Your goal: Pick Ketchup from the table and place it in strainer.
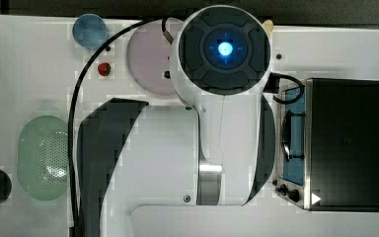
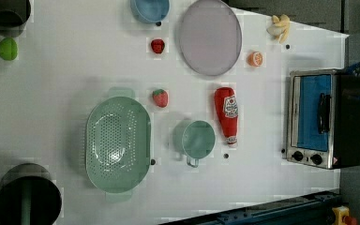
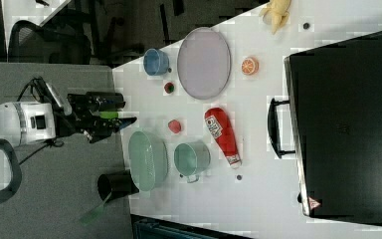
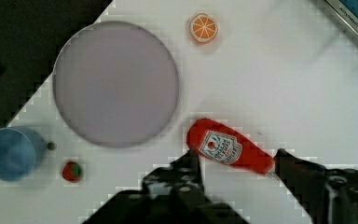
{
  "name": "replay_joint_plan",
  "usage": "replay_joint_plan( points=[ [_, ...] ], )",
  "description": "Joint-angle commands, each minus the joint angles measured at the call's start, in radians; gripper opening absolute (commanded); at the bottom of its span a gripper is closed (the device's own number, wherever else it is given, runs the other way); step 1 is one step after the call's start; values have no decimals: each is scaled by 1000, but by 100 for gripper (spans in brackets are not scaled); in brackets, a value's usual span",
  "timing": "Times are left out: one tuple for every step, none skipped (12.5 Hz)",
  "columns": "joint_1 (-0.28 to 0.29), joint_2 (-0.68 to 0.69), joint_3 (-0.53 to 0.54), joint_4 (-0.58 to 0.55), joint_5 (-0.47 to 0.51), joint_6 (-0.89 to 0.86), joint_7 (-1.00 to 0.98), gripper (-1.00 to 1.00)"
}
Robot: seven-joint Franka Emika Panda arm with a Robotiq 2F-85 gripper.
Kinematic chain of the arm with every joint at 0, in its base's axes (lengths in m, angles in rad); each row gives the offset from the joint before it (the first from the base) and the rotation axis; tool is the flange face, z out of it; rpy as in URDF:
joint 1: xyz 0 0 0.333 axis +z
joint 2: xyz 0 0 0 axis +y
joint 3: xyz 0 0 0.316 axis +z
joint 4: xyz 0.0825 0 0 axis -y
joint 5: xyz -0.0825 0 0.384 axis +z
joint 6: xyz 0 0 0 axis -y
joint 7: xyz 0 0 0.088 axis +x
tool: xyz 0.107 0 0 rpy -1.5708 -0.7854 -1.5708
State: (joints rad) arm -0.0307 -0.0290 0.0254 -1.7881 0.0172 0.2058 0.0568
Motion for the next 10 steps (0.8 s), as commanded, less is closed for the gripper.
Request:
replay_joint_plan(
  points=[
    [-98, -304, 84, -147, 45, -212, -31, 59],
    [-98, -301, 84, -150, 45, -208, -31, 81],
    [-98, -294, 86, -156, 45, -201, -32, 99],
    [-97, -283, 87, -164, 45, -198, -33, 100],
    [-97, -269, 89, -174, 45, -195, -34, 100],
    [-97, -251, 91, -186, 45, -191, -35, 100],
    [-97, -230, 94, -199, 45, -181, -46, 100],
    [-97, -206, 96, -211, 45, -163, -74, 100],
    [-97, -181, 97, -223, 45, -135, -120, 100],
    [-97, -155, 97, -235, 45, -98, -186, 100]
  ],
)
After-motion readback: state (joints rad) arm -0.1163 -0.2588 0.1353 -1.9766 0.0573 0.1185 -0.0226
